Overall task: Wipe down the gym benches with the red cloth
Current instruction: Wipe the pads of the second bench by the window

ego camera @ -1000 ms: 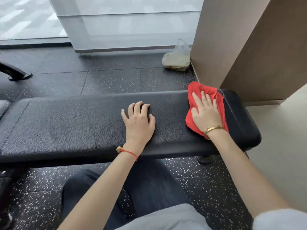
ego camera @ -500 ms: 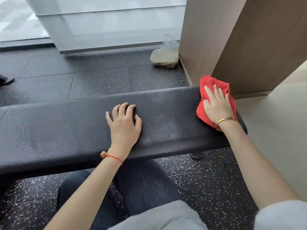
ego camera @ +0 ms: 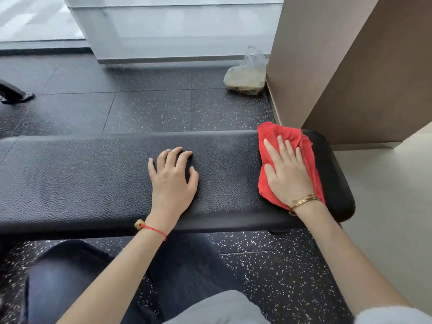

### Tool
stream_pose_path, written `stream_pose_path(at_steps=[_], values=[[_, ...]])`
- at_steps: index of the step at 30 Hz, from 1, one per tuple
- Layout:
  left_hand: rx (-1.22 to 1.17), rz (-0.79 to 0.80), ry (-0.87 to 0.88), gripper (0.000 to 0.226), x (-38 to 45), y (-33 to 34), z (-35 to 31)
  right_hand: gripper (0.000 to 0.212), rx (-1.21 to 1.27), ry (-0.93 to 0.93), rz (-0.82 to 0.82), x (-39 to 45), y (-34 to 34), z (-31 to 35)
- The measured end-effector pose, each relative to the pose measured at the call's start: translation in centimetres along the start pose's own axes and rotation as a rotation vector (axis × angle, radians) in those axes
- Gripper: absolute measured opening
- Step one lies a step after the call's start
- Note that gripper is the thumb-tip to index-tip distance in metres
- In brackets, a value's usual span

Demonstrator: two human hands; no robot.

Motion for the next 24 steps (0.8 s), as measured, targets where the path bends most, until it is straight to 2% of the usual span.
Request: stream_pose_path(at_steps=[6, 9, 14, 24], values=[[-0.111, -0.115, -0.045, 0.028, -0.3, -1.1, 0.5, 0.062, 0.017, -0.25, 0.062, 1.7, 2.1, 9.4], [-0.04, -0.196, -0.066, 0.027, -1.2, -3.0, 2.4, 0.062, 0.013, -0.385, 0.094, 1.3, 3.4, 14.7], [0.105, -0.265, -0.213, 0.029, -4.3, -7.7, 10.2, 0.06, 0.036, -0.555, 0.137, 0.3, 5.5, 23.4], [0.265, -0.296, -0.42, 0.032, -14.0, -16.2, 26.8, 0.059, 0.008, -0.66, 0.147, -3.1, 10.5, 43.3]])
Point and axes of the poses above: each hand's wrist, its own x-axis towards the middle knuckle, its own y-axis out of the palm, z = x × y, the point moved 1 cm from there along x, towards the middle knuckle, and after that the axes turned 15 degrees about y, right-handed, at the moved point
